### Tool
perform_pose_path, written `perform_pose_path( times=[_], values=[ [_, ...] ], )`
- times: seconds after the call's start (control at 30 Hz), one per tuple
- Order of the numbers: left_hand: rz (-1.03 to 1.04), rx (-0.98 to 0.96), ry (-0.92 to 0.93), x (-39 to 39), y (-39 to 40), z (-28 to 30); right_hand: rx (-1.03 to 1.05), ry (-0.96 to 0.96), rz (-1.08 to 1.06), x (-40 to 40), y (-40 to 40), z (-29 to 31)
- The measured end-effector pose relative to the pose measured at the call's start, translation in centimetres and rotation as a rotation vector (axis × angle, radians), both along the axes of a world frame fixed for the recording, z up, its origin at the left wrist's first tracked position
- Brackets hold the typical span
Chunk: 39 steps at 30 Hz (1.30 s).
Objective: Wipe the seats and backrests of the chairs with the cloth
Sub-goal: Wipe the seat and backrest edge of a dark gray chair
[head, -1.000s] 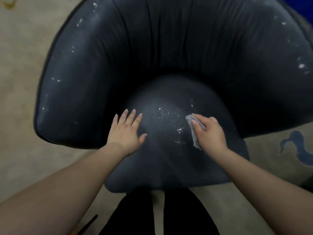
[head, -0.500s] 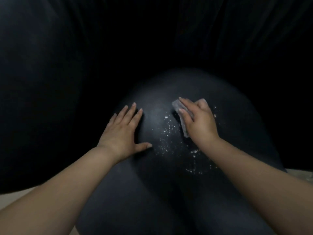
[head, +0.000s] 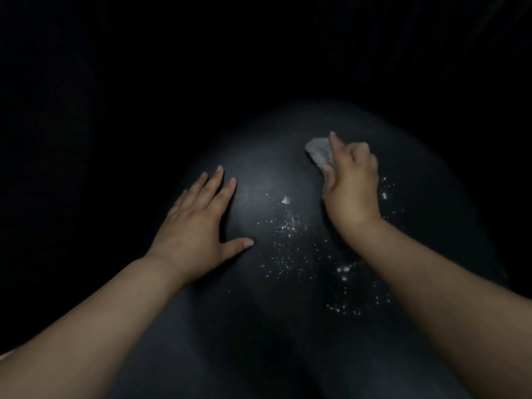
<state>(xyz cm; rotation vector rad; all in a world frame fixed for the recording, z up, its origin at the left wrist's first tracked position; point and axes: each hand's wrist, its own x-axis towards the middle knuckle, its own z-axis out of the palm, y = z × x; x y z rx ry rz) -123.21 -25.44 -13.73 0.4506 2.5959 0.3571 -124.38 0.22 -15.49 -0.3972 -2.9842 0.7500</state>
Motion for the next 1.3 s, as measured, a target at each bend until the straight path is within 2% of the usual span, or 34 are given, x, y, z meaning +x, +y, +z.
perform_pose_path(
  times=[0.07,0.13,0.2,0.23,0.27,0.37,0.4,0.5,0.57,0.6,0.7,0.87,1.0,1.07,1.13,1.27,1.3],
  values=[
    [-0.001,-0.001,-0.012,-0.4,0.0,0.2,-0.060,-0.026,-0.041,0.4,-1.6,0.5],
    [0.004,-0.004,-0.024,-0.6,0.1,0.3,-0.096,-0.055,0.134,2.2,-4.3,0.6],
    [0.003,-0.010,-0.034,-0.5,0.0,0.4,-0.046,-0.061,0.336,3.8,-5.1,0.6],
    [0.000,-0.013,-0.036,-0.4,0.0,0.4,-0.008,-0.036,0.364,3.3,-4.2,0.5],
    [-0.003,-0.014,-0.036,-0.4,-0.1,0.4,0.008,-0.041,0.311,2.3,-2.6,0.3],
    [-0.003,-0.017,-0.039,-0.3,-0.2,0.3,-0.069,-0.042,-0.051,0.2,0.2,0.2],
    [0.000,-0.016,-0.039,-0.3,-0.1,0.4,-0.089,-0.050,-0.053,0.5,-0.9,0.3],
    [0.022,-0.016,-0.041,-0.1,0.3,0.3,-0.123,-0.061,0.251,3.3,-5.7,0.5],
    [0.032,-0.012,-0.050,0.0,0.5,0.4,-0.085,-0.042,0.358,4.0,-5.3,0.5],
    [0.032,-0.012,-0.050,0.1,0.6,0.5,-0.053,-0.033,0.330,3.4,-3.7,0.2],
    [0.011,-0.001,-0.042,-0.2,1.6,0.8,-0.070,-0.037,0.058,2.0,0.3,0.1],
    [0.037,0.056,-0.033,-1.8,4.4,1.4,-0.098,-0.029,0.273,2.6,-0.6,1.0],
    [0.022,0.097,-0.008,-2.9,6.3,1.7,-0.103,0.158,-0.063,0.9,7.2,1.3],
    [0.008,0.103,-0.006,-3.3,7.2,1.7,-0.060,0.080,-0.216,1.5,10.5,0.9],
    [-0.011,0.102,-0.009,-3.7,8.1,1.7,-0.077,-0.016,-0.296,2.5,10.3,0.6],
    [-0.049,0.093,-0.016,-4.1,10.5,1.5,-0.069,0.020,0.007,4.5,6.2,-0.3],
    [-0.060,0.091,-0.014,-4.1,11.1,1.4,-0.101,0.027,0.022,4.3,6.9,-0.1]
  ],
)
